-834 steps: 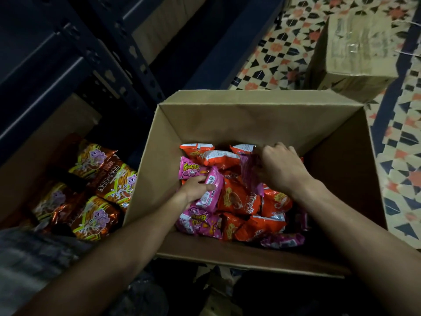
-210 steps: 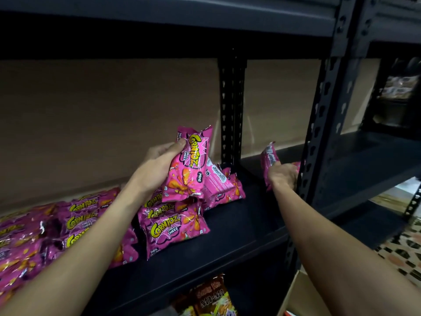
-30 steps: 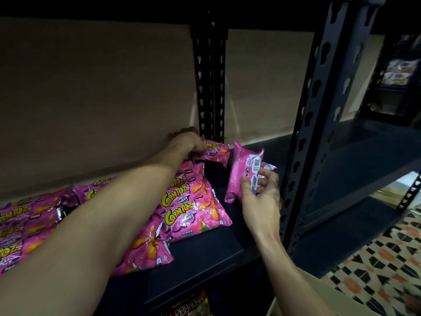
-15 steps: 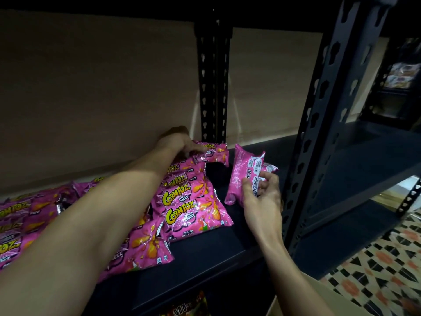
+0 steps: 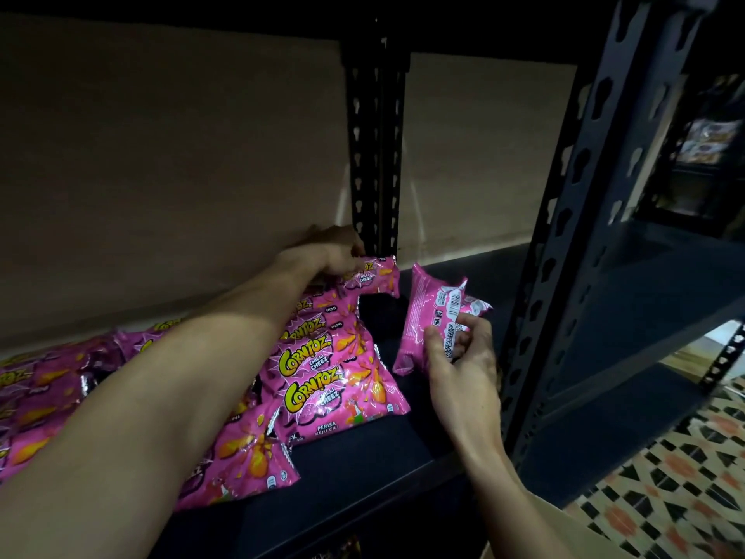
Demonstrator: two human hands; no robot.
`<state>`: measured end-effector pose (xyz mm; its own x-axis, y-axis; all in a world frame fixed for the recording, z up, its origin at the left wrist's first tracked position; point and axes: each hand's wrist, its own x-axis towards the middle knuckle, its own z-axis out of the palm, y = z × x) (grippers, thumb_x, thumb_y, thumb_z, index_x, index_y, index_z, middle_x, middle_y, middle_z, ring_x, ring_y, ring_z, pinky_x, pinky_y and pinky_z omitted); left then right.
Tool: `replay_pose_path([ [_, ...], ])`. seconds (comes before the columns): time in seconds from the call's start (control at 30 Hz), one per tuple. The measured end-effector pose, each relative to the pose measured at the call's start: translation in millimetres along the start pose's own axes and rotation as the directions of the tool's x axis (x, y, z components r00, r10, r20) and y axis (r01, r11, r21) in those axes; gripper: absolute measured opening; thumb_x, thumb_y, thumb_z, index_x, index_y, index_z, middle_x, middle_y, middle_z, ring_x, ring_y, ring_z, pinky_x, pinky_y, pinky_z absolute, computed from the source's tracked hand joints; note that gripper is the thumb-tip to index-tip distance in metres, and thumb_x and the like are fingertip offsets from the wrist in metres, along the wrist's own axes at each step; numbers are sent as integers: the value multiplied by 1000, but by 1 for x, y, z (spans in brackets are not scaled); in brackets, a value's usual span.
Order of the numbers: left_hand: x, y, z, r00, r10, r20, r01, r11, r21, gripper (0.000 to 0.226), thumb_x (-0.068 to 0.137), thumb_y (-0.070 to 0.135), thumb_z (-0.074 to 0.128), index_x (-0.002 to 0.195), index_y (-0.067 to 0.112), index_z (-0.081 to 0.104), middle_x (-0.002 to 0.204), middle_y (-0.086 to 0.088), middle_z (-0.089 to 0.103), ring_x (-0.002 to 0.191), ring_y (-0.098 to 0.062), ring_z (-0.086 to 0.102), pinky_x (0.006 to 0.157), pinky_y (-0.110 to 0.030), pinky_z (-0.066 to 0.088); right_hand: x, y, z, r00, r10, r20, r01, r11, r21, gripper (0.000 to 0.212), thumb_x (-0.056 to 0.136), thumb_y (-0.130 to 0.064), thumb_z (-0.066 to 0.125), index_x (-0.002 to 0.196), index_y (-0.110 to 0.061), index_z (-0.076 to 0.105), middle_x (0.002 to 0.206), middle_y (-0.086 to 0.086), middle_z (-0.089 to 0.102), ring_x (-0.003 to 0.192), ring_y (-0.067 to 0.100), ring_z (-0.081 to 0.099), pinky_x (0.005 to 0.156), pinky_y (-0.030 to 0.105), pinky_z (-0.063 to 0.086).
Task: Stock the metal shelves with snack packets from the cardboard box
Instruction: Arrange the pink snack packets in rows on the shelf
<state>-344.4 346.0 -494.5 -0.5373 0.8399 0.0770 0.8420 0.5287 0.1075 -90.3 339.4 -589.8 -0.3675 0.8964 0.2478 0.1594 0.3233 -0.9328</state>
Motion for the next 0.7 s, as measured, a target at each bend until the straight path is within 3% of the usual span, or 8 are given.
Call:
replay_pose_path([
  [0.13, 8, -7, 0, 998, 14, -66, -31, 964, -264, 35, 88, 31, 71, 122, 24, 66, 125, -2, 66, 109, -17, 61, 93, -26, 46, 0, 1, 0, 1000, 0, -1, 0, 1000, -4, 41, 98, -40, 56, 134, -24, 43, 127, 2, 54, 113, 16, 53, 83, 26, 36],
  [0.2, 11, -7, 3, 997, 7, -70, -28, 954, -300, 36, 87, 29, 73, 122, 20, 67, 122, -2, 66, 106, -16, 61, 89, -22, 44, -1, 1, 0, 1000, -3, -3, 3, 1000, -4, 40, 98, -40, 57, 133, -25, 44, 127, 1, 54, 114, 16, 52, 85, 26, 37],
  [0.47, 14, -22, 19, 996, -75, 42, 81, 984, -157, 33, 92, 30, 67, 122, 16, 66, 123, -6, 64, 98, -19, 58, 86, -25, 42, -2, 1, 0, 1000, 0, 13, 0, 1000, -16, 42, 98, -41, 55, 136, -25, 42, 130, 3, 53, 118, 17, 52, 84, 27, 38],
  [0.6, 13, -26, 22, 994, -69, 82, 80, 987, -142, 37, 93, 28, 66, 128, 18, 60, 127, -6, 62, 111, -24, 60, 95, -29, 46, -1, 0, 1, 1000, -4, 9, 5, 1000, -13, 41, 98, -41, 55, 134, -26, 43, 128, 3, 54, 118, 18, 53, 83, 27, 38],
  [0.7, 13, -28, 21, 995, -47, 83, 57, 991, -124, 31, 93, 22, 65, 123, 15, 62, 125, -7, 64, 110, -24, 61, 91, -27, 45, 0, 1, 2, 1000, -3, 2, 3, 1000, -5, 41, 98, -40, 57, 133, -25, 44, 129, 4, 54, 117, 18, 54, 84, 27, 39],
])
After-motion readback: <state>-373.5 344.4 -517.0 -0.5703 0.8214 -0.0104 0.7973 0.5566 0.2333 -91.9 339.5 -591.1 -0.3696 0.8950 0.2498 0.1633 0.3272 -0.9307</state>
